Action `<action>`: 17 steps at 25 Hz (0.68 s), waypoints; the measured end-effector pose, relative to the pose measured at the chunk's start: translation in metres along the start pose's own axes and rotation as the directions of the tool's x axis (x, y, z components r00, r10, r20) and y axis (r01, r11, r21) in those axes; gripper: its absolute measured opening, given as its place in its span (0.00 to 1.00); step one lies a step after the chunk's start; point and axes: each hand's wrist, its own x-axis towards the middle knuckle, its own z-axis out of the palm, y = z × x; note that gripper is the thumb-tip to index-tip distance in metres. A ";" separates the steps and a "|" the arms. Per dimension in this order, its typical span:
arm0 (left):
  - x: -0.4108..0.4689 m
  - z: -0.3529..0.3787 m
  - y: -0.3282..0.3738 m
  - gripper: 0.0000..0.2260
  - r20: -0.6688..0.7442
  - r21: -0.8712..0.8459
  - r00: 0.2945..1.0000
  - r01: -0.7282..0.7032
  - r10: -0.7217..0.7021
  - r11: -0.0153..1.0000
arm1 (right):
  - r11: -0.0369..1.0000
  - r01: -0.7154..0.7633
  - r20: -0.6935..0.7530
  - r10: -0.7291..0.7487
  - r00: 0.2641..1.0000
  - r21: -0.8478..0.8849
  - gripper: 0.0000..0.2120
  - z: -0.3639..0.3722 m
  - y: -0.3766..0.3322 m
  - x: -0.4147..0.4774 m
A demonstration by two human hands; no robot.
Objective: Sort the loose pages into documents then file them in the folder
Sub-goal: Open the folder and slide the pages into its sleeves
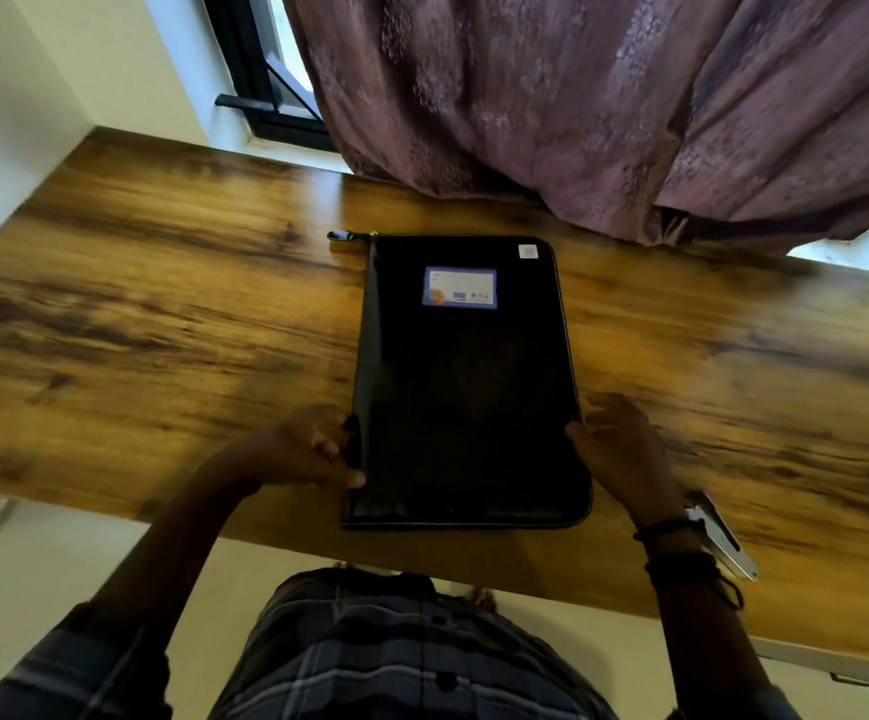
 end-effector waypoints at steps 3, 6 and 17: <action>0.026 -0.017 0.011 0.08 -0.264 -0.043 0.963 -0.065 0.052 0.997 | 0.971 0.177 -0.098 -0.194 0.976 -0.161 0.30 0.014 -0.021 0.024; 0.072 -0.037 0.016 0.14 -0.457 -0.117 0.889 -0.098 0.034 0.988 | 0.893 0.350 -0.083 -0.387 0.918 -0.284 0.33 0.040 -0.056 0.059; 0.197 -0.089 0.050 0.17 -0.681 -0.540 0.706 -0.303 -0.195 0.785 | 0.710 0.469 0.082 -0.507 0.858 -0.525 0.18 0.102 -0.128 0.138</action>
